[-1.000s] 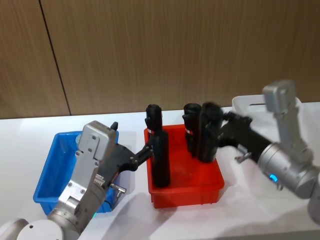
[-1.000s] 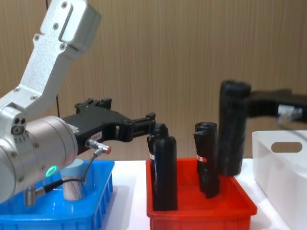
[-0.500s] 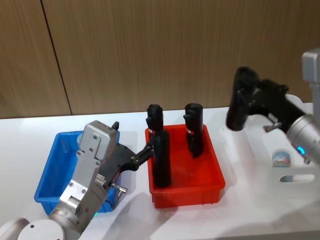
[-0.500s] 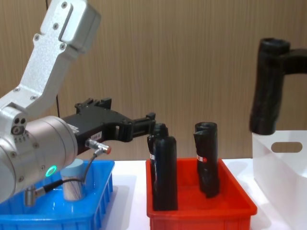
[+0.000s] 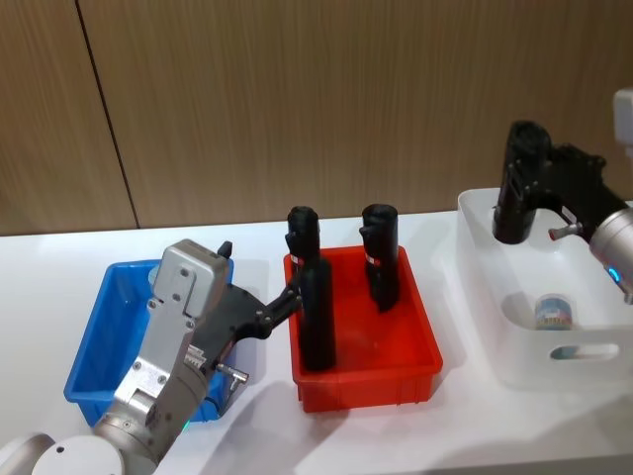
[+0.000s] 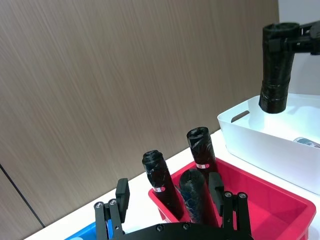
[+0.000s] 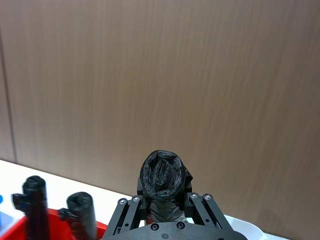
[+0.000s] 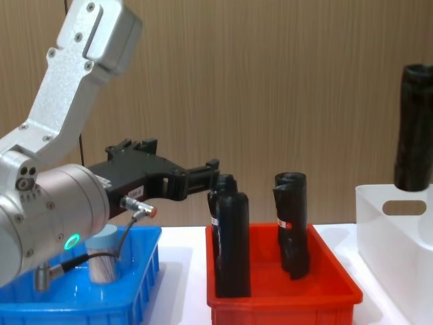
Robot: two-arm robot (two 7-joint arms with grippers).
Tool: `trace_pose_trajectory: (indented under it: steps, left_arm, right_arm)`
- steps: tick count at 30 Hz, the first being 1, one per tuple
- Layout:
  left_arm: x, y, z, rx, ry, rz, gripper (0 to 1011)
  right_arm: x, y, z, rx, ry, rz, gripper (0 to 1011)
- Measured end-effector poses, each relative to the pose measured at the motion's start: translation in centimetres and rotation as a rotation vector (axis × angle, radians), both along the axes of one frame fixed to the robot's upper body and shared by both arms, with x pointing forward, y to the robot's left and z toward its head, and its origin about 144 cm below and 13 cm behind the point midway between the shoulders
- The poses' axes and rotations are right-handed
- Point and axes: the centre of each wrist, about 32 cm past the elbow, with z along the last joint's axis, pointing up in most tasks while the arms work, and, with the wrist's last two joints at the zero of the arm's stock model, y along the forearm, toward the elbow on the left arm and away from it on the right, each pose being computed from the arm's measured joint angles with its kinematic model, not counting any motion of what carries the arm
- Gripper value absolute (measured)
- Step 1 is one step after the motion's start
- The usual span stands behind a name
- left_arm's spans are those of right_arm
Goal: Pick the cotton swabs from the blue box and place them into the white box.
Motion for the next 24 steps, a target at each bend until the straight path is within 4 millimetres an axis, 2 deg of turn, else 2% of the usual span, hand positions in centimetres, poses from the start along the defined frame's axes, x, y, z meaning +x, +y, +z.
trace_pose_trajectory:
  steps: [11, 20, 24]
  left_arm:
    - [0.0, 0.0, 0.0, 0.000, 0.000, 0.000, 1004]
    - [0.0, 0.0, 0.0, 0.000, 0.000, 0.000, 1004]
    - [0.0, 0.0, 0.0, 0.000, 0.000, 0.000, 1004]
  right_arm:
    - [2.1, -0.9, -1.9, -0.004, 0.059, -0.049, 366]
    - [3.9, -1.7, -4.3, 0.027, 0.128, -0.078, 366]
    - [4.4, -2.0, -5.1, 0.035, 0.148, -0.089, 413]
